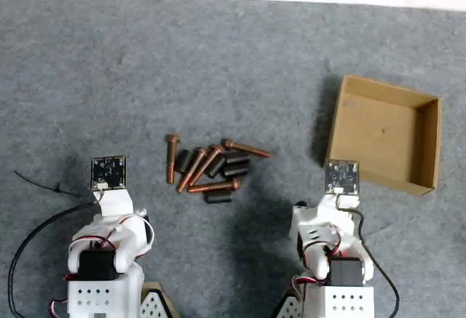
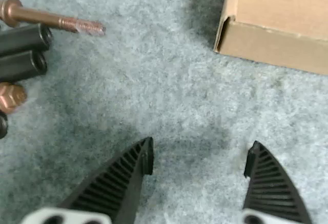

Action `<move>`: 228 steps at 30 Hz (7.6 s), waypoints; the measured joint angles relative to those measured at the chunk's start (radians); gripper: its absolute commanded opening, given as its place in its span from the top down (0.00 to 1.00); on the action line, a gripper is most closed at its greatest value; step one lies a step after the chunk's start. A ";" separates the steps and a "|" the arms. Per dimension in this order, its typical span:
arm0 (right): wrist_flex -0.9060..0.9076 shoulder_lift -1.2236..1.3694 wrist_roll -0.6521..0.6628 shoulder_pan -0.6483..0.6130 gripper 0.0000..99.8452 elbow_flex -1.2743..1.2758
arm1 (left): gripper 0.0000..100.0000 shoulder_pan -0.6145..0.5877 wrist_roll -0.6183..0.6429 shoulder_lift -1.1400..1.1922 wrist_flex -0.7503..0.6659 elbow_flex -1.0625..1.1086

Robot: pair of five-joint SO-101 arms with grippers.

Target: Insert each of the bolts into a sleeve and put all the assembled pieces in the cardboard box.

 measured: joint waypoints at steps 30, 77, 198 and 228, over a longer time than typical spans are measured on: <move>0.000 0.000 0.000 0.000 0.73 0.000 | 0.99 0.000 0.000 0.000 0.000 0.000; 0.000 -0.006 0.000 0.043 0.73 0.000 | 0.99 -0.081 -0.152 0.376 -0.371 -0.598; -0.539 1.843 -0.058 -0.572 0.73 -0.976 | 0.99 0.158 -0.118 1.378 -0.695 -0.743; -0.539 1.843 -0.058 -0.572 0.73 -0.976 | 0.99 0.158 -0.118 1.378 -0.695 -0.743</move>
